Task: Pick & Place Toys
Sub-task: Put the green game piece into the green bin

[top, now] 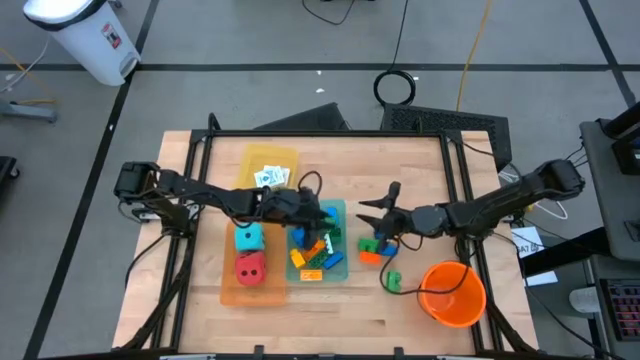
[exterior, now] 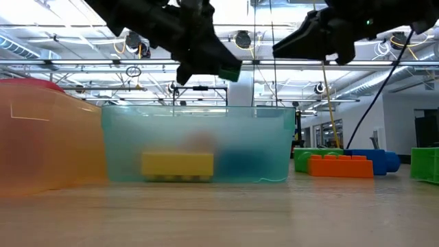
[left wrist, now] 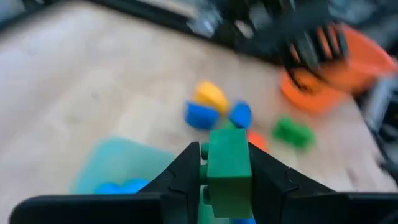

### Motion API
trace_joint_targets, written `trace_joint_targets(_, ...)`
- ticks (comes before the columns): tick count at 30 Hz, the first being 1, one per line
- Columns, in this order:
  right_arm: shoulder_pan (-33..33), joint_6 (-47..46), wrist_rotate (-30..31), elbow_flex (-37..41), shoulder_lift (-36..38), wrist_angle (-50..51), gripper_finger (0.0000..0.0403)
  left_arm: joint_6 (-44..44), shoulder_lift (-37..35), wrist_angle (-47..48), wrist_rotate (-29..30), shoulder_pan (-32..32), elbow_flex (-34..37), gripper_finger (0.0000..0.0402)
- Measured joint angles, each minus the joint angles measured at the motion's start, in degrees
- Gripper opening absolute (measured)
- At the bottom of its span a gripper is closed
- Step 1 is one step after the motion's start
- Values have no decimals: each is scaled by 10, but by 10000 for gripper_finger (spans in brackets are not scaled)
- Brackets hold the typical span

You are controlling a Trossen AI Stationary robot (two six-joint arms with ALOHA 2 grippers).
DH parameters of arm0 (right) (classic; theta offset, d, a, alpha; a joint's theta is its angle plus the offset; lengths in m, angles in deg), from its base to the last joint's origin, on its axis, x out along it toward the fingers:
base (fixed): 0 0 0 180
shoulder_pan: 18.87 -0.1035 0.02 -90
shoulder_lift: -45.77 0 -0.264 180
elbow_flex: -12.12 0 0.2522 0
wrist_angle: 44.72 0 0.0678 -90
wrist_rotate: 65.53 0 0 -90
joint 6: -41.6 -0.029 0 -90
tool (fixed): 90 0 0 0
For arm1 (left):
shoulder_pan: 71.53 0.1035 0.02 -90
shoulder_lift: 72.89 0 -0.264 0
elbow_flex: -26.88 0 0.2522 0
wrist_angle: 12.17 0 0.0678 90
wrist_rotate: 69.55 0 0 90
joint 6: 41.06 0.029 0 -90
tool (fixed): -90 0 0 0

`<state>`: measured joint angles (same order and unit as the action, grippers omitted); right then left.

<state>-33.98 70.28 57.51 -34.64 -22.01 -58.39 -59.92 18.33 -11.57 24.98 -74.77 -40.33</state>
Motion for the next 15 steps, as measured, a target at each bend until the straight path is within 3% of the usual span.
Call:
trace_joint_targets(5, 0, -28, 0, 0, 40, 38, 131, 12, 6, 56, -115, -4, 0, 96)
trace_joint_targets(15, 2, -38, 0, 0, 46, 45, 130, 53, 90, 35, -232, -34, 0, 96)
